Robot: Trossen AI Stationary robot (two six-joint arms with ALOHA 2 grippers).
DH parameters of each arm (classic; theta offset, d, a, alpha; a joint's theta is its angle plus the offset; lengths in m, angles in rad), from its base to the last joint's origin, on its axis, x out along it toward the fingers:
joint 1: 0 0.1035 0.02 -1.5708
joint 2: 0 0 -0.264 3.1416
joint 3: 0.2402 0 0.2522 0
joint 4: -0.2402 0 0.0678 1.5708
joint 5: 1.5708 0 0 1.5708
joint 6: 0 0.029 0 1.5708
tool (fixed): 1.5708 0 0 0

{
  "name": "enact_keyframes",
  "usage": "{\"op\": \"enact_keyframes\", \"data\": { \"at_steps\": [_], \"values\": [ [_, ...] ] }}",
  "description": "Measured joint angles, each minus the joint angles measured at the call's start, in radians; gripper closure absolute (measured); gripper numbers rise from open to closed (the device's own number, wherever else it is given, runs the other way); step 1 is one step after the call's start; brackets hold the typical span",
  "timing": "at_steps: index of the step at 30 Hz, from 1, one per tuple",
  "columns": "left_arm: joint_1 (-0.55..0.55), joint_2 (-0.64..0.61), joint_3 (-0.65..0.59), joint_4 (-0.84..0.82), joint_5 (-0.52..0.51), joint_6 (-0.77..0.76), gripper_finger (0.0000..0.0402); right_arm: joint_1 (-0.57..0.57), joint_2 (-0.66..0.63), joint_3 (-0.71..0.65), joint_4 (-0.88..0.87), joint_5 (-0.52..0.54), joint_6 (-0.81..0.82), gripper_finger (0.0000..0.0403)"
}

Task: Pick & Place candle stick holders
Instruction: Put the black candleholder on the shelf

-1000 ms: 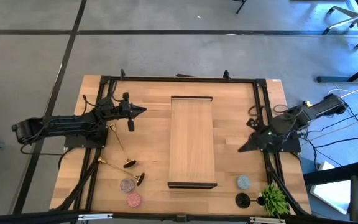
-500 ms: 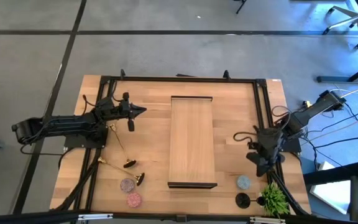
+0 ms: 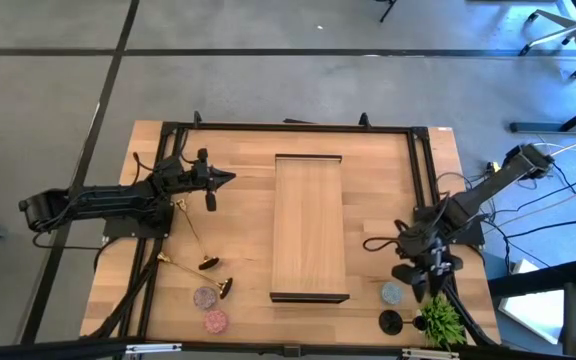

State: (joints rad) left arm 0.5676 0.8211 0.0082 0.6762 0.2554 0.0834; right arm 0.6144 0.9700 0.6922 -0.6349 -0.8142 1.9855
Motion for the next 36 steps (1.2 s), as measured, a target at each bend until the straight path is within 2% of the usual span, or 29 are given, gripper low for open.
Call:
{"op": "enact_keyframes", "data": {
  "at_steps": [12,17,19,20,21,24,25,31,33,36],
  "values": [
    [0.0,0.0,0.0,-0.001,-0.001,0.013,0.0395,-0.006,0.138,0.0,0.082,0.023,-0.109,0.0149],
    [0.004,0.0,0.0,0.015,-0.103,0.363,0.0395,-0.012,0.178,0.0,0.098,0.037,-0.139,0.0149],
    [0.004,0.0,0.001,0.026,-0.132,0.408,0.0395,-0.011,0.189,0.0,0.108,0.04,-0.142,0.0149],
    [0.004,0.001,0.005,0.047,-0.132,0.377,0.0395,-0.011,0.196,0.0,0.122,0.042,-0.142,0.0149],
    [0.001,0.001,0.011,0.079,-0.115,0.286,0.0395,-0.011,0.201,0.0,0.129,0.048,-0.142,0.0149],
    [-0.02,0.0,0.029,0.217,0.008,-0.172,0.0395,-0.011,0.211,0.0,0.152,0.068,-0.142,0.0149],
    [-0.024,0.0,0.035,0.259,0.016,-0.302,0.0395,-0.011,0.213,0.0,0.152,0.071,-0.143,0.0149],
    [-0.032,-0.006,0.103,0.421,-0.055,-1.095,0.0395,-0.008,0.22,0.0,0.171,0.055,-0.116,0.0149],
    [-0.034,-0.005,0.122,0.417,-0.077,-1.175,0.0395,-0.004,0.22,0.0,0.193,0.037,-0.091,0.0149],
    [-0.059,-0.002,0.154,0.417,-0.088,-1.19,0.0395,0.006,0.22,0.0,0.227,0.01,-0.059,0.0149]
  ]
}}
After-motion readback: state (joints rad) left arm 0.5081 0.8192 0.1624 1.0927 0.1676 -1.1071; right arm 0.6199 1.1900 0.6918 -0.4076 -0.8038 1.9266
